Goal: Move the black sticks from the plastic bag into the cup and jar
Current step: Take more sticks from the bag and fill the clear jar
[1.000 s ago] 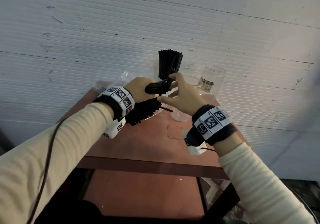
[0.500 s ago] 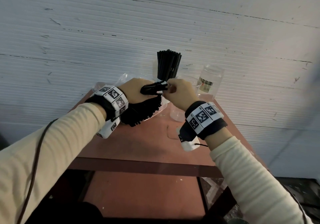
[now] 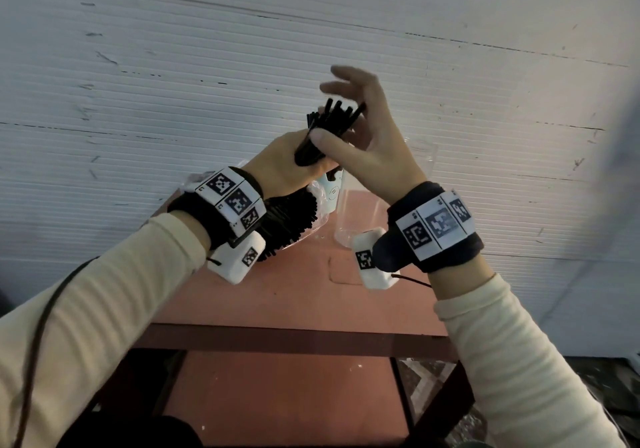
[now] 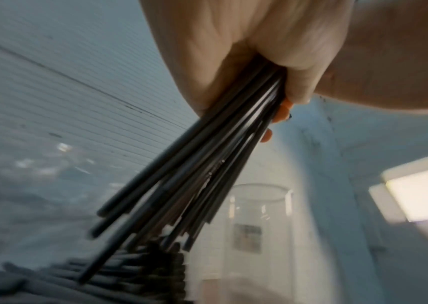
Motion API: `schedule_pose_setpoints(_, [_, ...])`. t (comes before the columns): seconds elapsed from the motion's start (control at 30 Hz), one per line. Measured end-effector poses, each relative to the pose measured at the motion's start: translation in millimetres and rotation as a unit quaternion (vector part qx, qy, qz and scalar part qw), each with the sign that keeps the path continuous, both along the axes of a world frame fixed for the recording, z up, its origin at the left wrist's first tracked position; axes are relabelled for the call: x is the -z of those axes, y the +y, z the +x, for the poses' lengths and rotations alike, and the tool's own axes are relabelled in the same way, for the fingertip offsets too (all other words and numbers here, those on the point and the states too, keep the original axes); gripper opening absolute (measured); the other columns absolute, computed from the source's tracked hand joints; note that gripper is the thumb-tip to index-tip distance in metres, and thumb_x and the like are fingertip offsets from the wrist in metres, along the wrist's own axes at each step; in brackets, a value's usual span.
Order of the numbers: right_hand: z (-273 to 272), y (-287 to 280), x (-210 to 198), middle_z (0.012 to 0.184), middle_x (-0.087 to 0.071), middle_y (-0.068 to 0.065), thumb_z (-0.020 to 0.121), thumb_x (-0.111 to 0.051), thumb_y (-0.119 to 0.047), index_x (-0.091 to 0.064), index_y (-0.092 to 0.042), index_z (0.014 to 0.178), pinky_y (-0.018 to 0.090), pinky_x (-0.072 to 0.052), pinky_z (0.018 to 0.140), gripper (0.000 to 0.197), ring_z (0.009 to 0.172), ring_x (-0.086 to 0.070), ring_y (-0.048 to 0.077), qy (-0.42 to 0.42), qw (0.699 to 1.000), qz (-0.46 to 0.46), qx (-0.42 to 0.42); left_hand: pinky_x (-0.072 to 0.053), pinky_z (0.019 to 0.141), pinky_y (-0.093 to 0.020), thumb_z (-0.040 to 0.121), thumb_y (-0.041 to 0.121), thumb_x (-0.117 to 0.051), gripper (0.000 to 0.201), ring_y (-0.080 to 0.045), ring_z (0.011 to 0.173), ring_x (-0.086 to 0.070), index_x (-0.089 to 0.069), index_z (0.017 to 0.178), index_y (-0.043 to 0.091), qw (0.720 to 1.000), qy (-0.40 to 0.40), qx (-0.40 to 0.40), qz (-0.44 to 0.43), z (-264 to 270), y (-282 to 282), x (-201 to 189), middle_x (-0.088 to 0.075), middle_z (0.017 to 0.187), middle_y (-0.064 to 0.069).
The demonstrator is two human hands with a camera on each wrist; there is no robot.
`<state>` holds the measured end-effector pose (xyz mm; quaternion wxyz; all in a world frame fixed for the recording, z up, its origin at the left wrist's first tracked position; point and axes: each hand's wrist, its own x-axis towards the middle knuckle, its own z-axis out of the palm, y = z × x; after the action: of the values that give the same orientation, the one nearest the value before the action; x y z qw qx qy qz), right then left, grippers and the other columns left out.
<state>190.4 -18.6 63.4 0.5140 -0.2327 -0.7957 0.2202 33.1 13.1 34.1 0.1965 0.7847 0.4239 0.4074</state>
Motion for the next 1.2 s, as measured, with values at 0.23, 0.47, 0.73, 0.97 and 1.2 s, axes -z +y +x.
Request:
schedule_pose_setpoints(0.23, [-6.4, 11.1, 7.6, 0.108, -0.062, -0.004, 0.087, -0.066, -0.024, -0.066, -0.016, 0.106, 0.011, -0.040, 0.091, 0.021, 0.104, -0.055, 0.002, -0.061, 0.982, 0.106, 0.144, -0.052, 0.090, -0.042, 0.086, 0.013, -0.066, 0.028, -0.027, 0.093, -0.065, -0.062, 0.105, -0.007, 0.976, -0.150, 0.064, -0.143, 32.6, -2.5, 29.0, -0.067, 0.102, -0.027])
schedule_pose_setpoints(0.47, [3.6, 21.8, 47.8, 0.108, -0.059, 0.003, 0.085, -0.067, -0.019, -0.065, -0.015, 0.109, 0.013, -0.043, 0.087, 0.024, 0.097, -0.054, 0.008, -0.088, 0.977, 0.078, 0.176, -0.046, 0.104, -0.043, 0.077, 0.004, -0.074, 0.044, -0.029, 0.115, -0.061, -0.061, 0.118, 0.001, 0.938, -0.135, 0.128, -0.294, 41.7, -1.7, 56.9, -0.065, 0.118, -0.020])
schedule_pose_setpoints(0.73, [6.3, 26.3, 52.5, 0.105, -0.058, 0.004, 0.083, -0.068, -0.013, -0.067, -0.006, 0.096, 0.003, -0.037, 0.083, 0.015, 0.092, -0.054, 0.007, -0.067, 0.974, 0.099, 0.194, -0.046, 0.103, -0.042, 0.082, 0.016, -0.072, 0.039, -0.028, 0.112, -0.062, -0.061, 0.116, -0.002, 0.934, -0.094, 0.110, -0.328, 44.3, -4.3, 59.0, -0.067, 0.115, -0.018])
schedule_pose_setpoints(0.97, [9.8, 16.7, 52.4, 0.124, -0.045, 0.011, 0.079, -0.074, -0.013, -0.053, -0.006, 0.126, 0.003, -0.031, 0.096, 0.052, 0.112, -0.043, 0.006, -0.015, 0.972, 0.130, 0.194, -0.053, 0.085, -0.022, 0.088, 0.016, -0.067, 0.020, -0.015, 0.094, -0.066, -0.066, 0.104, 0.004, 0.938, -0.090, 0.100, -0.319, 46.6, -6.2, 61.3, -0.070, 0.096, -0.008])
schedule_pose_setpoints(1.2, [15.2, 19.3, 51.6, 0.120, -0.059, 0.000, 0.088, -0.068, -0.031, -0.061, -0.011, 0.122, 0.013, -0.043, 0.091, 0.040, 0.106, -0.053, 0.002, -0.103, 0.974, 0.077, 0.185, -0.051, 0.090, -0.029, 0.087, 0.014, -0.068, 0.024, -0.021, 0.095, -0.064, -0.065, 0.098, -0.006, 0.947, -0.079, 0.093, -0.298, 41.6, 2.0, 62.9, -0.066, 0.093, -0.014])
